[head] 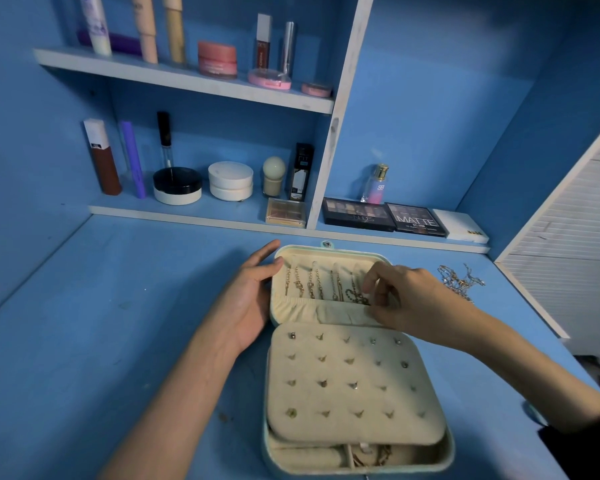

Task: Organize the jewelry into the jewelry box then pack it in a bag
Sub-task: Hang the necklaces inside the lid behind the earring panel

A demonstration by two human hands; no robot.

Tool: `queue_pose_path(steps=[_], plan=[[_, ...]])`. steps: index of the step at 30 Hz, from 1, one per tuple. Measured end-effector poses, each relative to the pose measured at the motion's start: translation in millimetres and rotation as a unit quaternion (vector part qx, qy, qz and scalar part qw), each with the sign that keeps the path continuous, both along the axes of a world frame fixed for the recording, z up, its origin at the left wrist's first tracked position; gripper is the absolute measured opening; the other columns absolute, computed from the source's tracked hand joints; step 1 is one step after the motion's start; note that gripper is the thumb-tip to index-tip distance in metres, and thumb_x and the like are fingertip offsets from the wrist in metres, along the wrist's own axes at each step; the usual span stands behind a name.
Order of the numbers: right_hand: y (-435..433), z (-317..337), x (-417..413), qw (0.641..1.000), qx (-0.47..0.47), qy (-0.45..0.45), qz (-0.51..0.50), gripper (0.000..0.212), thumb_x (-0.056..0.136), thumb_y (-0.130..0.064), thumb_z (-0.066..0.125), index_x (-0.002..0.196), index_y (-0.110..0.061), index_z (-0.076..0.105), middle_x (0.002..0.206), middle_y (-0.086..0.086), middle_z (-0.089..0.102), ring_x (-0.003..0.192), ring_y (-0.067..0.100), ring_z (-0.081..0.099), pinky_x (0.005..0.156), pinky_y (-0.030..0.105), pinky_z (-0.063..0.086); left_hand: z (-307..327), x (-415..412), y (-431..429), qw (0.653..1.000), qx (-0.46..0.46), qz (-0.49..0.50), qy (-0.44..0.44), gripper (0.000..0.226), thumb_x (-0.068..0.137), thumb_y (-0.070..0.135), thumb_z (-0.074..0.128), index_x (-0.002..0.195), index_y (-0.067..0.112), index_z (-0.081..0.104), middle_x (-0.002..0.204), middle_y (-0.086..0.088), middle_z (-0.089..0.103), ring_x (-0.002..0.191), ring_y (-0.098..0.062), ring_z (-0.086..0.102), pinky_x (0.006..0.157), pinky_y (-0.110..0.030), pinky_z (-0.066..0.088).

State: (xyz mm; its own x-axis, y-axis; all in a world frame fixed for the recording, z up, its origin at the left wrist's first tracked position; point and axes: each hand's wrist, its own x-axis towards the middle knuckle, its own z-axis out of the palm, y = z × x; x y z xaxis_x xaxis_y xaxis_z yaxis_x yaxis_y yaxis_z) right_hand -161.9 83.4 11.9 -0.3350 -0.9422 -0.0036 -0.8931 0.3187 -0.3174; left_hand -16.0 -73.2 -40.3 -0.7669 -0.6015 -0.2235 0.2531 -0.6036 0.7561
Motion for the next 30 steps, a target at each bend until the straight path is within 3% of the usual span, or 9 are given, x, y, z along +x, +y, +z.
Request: queue_pose_path(steps=[5,10,16,21,26,30], plan=[[2.8,-3.5,-4.5,1.000,-0.009,-0.022,0.004,0.019,0.084,-0.016,0.064,0.097,-0.024,0.055,0.073,-0.008,0.059,0.068,-0.005,0.049,0.062,0.011,0.039,0.8,0.3,0.4,1.000,0.004,0.000,0.004,0.042,0.095,0.005,0.046,0.133,0.021,0.050,0.106,-0.010,0.067,0.090,-0.020,0.064,0.069,-0.033,0.052],[3.1,-1.3,-6.7,1.000,0.005,-0.011,0.017,0.009,0.082,-0.019,0.064,0.083,-0.028,0.062,0.080,-0.008,0.058,0.070,0.006,0.053,0.061,0.014,0.040,1.4,0.2,0.2,1.000,0.005,-0.003,0.003,0.043,0.095,0.005,0.045,0.134,0.021,0.049,0.106,-0.010,0.067,0.090,-0.020,0.064,0.064,-0.032,0.052],[3.4,-0.8,-5.3,1.000,0.007,-0.010,0.022,0.023,0.085,-0.018,0.062,0.104,-0.030,0.057,0.078,-0.006,0.051,0.068,0.005,0.046,0.065,0.014,0.038,1.6,0.0,1.1,1.000,0.002,0.000,0.006,0.043,0.095,0.004,0.046,0.134,0.020,0.049,0.104,-0.010,0.066,0.089,-0.020,0.063,0.064,-0.031,0.052],[3.5,2.2,-7.1,0.999,0.012,-0.017,0.042,0.011,0.083,-0.017,0.063,0.086,-0.027,0.063,0.080,-0.004,0.058,0.071,0.007,0.050,0.063,0.018,0.041,1.5,0.5,0.6,1.000,0.003,-0.001,0.004,0.043,0.095,0.005,0.046,0.134,0.021,0.049,0.103,-0.010,0.067,0.090,-0.021,0.063,0.065,-0.032,0.051],[2.3,3.0,-5.5,0.999,0.031,-0.011,0.038,0.024,0.086,-0.019,0.059,0.107,-0.030,0.055,0.081,-0.004,0.052,0.069,0.006,0.046,0.065,0.018,0.039,1.0,0.5,0.1,1.000,0.004,-0.006,0.003,0.043,0.095,0.005,0.046,0.134,0.021,0.049,0.103,-0.010,0.067,0.089,-0.020,0.064,0.061,-0.030,0.054],[2.0,5.1,-6.3,0.998,0.036,-0.007,0.052,0.012,0.085,-0.016,0.060,0.093,-0.022,0.066,0.085,-0.003,0.059,0.075,0.006,0.050,0.066,0.018,0.040,1.1,0.6,0.1,1.000,0.006,-0.007,0.004,0.043,0.094,0.005,0.046,0.134,0.021,0.049,0.103,-0.010,0.067,0.087,-0.020,0.064,0.061,-0.031,0.054]])
